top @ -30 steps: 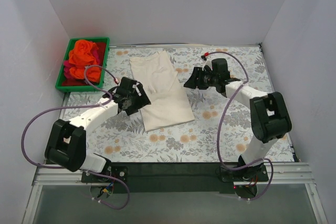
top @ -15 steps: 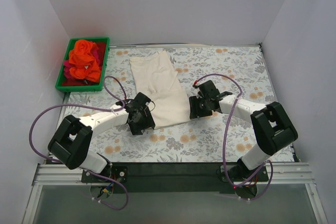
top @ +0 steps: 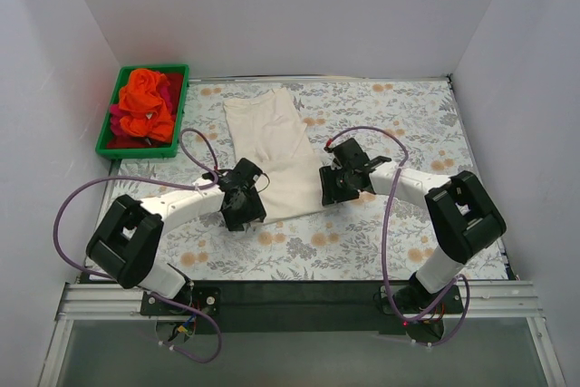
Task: Fold and stack the t-shirts
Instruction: Fold the tshirt
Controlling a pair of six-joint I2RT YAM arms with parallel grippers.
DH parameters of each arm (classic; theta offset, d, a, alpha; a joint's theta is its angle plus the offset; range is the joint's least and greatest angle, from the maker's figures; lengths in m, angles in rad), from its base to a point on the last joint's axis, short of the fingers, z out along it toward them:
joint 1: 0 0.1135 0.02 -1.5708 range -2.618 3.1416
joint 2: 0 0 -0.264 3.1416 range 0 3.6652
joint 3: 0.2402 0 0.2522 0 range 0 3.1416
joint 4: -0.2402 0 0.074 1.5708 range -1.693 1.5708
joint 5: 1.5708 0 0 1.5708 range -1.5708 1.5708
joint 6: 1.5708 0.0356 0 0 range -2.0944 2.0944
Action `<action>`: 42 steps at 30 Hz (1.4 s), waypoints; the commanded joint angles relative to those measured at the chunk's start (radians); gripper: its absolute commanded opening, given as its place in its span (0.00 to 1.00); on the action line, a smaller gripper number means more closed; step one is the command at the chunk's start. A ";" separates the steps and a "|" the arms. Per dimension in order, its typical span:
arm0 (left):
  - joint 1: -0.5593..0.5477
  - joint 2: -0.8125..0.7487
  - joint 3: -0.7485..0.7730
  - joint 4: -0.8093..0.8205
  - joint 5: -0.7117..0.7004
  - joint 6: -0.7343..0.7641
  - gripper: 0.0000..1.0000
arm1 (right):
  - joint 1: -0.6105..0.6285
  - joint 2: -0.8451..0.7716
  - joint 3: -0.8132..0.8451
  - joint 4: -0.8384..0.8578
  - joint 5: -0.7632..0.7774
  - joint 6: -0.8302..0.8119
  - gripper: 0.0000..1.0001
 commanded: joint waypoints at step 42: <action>-0.383 -0.448 -0.077 -0.402 0.293 -0.204 0.00 | 0.230 -0.428 -0.005 -0.818 0.021 0.026 0.01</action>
